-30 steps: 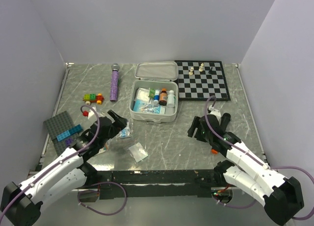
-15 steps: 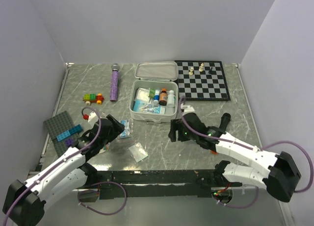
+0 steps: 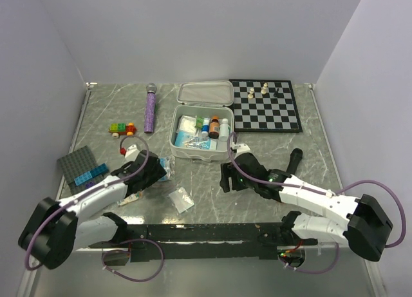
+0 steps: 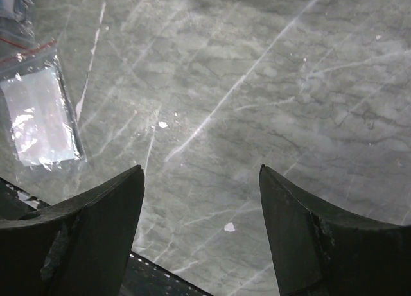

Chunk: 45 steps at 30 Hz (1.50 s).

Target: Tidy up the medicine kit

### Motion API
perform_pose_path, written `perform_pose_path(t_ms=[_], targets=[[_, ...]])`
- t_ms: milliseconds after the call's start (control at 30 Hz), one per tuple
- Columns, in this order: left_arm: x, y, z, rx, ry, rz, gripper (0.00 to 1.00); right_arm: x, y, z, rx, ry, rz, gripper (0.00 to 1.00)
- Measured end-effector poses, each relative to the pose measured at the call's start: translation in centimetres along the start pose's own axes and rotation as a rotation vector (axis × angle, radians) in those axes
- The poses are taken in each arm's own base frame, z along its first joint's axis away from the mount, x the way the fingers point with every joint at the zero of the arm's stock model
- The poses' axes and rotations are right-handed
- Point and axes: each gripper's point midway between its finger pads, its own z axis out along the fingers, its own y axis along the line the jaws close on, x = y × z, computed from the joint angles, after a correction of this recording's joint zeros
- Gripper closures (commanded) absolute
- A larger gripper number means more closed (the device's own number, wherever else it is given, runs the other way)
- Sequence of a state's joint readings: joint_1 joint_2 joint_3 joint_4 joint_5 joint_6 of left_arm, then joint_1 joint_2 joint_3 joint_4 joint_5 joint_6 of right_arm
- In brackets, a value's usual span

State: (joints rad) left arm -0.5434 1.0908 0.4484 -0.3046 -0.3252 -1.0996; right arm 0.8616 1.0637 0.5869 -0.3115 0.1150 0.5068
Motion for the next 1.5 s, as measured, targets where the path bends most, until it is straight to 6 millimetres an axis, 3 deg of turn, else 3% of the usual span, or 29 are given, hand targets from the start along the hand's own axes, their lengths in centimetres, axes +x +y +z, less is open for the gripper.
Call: perform_pose_path(t_ms=[167, 367, 633, 800, 900, 1233, 1500], targets=[[-0.4, -1.4, 1.3, -0.017, 0.007, 0.032, 0.27, 0.2, -0.3, -0.3, 0.002, -0.007, -0.009, 0.2], [-0.5, -2.3, 2.3, -0.009, 0.007, 0.068, 0.49, -0.7, -0.6, -0.9, 0.012, -0.052, -0.022, 0.2], [0.1, -1.9, 2.5, -0.008, 0.031, 0.093, 0.98, -0.8, -1.0, -1.0, 0.033, -0.062, -0.024, 0.2], [0.2, -1.7, 2.0, 0.003, 0.036, 0.094, 0.99, -1.0, -1.3, -1.0, 0.059, -0.052, -0.035, 0.19], [-0.3, -2.0, 0.7, 0.035, 0.022, 0.083, 0.99, -2.0, -1.1, -1.3, 0.064, -0.07, -0.041, 0.19], [-5.4, -5.7, -6.7, 0.3, -0.15, 0.019, 0.99, -9.4, 0.0, -1.0, 0.115, -0.179, -0.022, 0.18], [-7.7, -7.3, -10.7, 0.427, -0.235, 0.041, 0.99, -15.3, -1.3, 2.7, 0.181, -0.196, 0.03, 0.22]])
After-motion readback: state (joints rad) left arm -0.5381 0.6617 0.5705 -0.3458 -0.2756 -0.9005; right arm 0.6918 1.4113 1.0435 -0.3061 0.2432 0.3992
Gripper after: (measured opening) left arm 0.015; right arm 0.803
